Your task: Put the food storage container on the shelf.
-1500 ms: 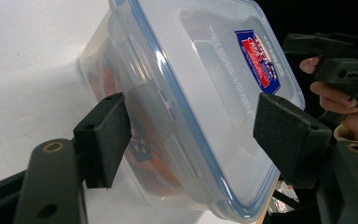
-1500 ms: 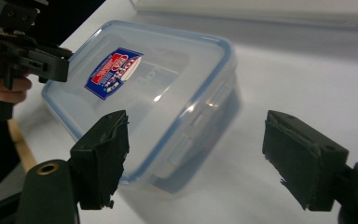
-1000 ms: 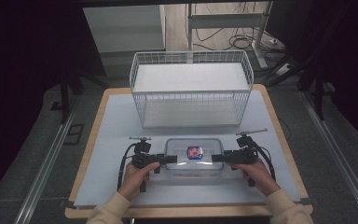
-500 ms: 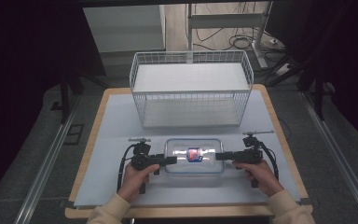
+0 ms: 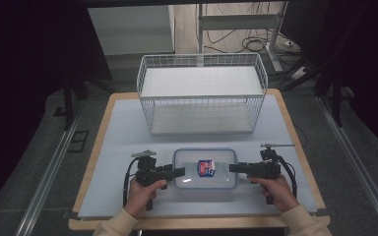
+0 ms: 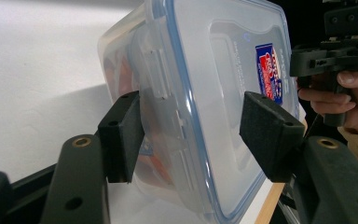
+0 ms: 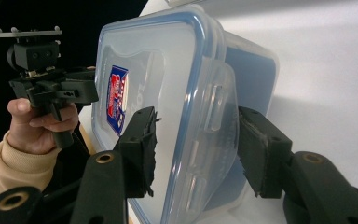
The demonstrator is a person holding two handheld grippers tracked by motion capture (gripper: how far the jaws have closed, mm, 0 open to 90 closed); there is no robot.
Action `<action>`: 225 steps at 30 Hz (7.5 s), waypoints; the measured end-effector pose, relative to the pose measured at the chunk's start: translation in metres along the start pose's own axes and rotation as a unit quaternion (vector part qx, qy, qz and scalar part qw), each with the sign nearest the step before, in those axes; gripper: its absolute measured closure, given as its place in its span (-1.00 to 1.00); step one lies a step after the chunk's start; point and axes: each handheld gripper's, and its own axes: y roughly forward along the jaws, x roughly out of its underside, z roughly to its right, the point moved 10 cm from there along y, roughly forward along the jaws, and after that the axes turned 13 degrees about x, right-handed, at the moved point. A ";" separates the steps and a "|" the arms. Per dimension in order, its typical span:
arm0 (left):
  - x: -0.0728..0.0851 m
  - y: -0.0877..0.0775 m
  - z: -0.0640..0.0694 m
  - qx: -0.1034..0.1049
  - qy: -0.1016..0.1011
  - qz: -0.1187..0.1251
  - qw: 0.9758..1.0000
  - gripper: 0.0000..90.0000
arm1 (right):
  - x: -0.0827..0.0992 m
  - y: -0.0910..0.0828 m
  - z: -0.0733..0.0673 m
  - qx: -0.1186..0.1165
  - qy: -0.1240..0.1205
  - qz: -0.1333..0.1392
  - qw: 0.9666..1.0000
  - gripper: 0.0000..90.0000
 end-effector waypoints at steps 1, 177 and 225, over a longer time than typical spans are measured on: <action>0.000 0.000 0.000 0.000 0.001 0.000 1.000 -0.06 | 0.001 -0.001 -0.001 0.002 -0.002 0.001 1.000 0.10; -0.286 -0.027 0.016 -0.020 0.075 0.084 0.993 0.00 | -0.280 -0.042 -0.043 0.014 -0.046 0.116 0.992 0.13; -0.257 -0.050 0.033 -0.019 0.102 0.106 0.989 -0.53 | -0.252 -0.066 -0.037 0.075 -0.078 0.173 0.979 -0.26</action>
